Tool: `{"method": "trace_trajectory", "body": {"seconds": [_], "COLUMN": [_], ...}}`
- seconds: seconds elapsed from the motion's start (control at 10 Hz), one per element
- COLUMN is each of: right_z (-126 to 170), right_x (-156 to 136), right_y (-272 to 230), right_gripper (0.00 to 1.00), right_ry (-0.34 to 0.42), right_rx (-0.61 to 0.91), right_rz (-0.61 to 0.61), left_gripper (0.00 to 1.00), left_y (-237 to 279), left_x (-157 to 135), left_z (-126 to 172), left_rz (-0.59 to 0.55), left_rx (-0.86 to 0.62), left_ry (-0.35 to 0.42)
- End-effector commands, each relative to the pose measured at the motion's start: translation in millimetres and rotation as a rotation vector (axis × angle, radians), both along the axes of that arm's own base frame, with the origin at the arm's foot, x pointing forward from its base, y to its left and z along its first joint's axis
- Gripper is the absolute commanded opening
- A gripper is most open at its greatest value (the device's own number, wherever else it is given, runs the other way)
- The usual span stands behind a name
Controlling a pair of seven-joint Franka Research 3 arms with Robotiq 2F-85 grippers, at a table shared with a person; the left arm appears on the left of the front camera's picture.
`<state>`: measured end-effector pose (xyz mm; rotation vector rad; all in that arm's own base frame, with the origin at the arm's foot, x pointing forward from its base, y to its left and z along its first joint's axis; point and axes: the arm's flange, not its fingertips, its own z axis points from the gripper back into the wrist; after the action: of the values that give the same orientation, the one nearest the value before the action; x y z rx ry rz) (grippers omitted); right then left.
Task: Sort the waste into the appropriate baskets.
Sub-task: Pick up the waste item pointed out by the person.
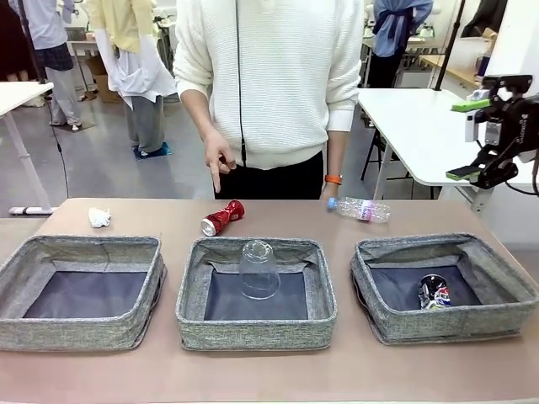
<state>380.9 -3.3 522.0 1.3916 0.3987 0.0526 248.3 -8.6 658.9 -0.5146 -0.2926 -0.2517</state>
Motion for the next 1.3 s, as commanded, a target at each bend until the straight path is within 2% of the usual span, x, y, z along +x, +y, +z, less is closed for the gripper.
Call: {"method": "trace_trajectory", "body": {"seconds": [0.0,0.1,0.2,0.5,0.6,0.7,0.8,1.0,1.1,1.2], "right_z": [5,5,5,5,5,5,5,5,5,5], "right_x": [2,2,2,2,2,2,2,2,2,2], "right_y": [2,2,2,2,2,2,2,2,2,2], "right_gripper": [1.00,1.00,1.00,1.00,1.00,1.00,1.00,1.00,1.00,1.00], "right_ry": [0.010,0.010,0.010,0.010,0.010,0.010,0.010,0.010,0.010,0.010], "right_rx": [0.005,0.005,0.005,0.005,0.005,0.005,0.005,0.005,0.005,0.005], "right_rz": [-0.022,-0.022,-0.022,-0.022,-0.022,-0.022,-0.022,-0.022,-0.022,-0.022], "left_gripper": [1.00,1.00,1.00,1.00,1.00,1.00,1.00,1.00,1.00,1.00], "left_y": [-192,-215,-62,-62,-88,-112,-121,-134,-113,-117], "left_x": [29,36,-17,-17,-8,21,58,122,137,158], "left_z": [205,205,49,49,69,58,29,-33,-64,-91], "left_rz": [-0.050,-0.077,-0.020,-0.020,-0.027,0.022,-0.021,-0.034,-0.018,-0.003], "left_rx": [0.429,0.322,0.152,0.152,0.176,0.250,0.257,0.239,0.203,0.203], "left_ry": [-0.014,0.072,-0.051,-0.051,-0.022,-0.080,-0.079,-0.069,-0.060,-0.092]}}
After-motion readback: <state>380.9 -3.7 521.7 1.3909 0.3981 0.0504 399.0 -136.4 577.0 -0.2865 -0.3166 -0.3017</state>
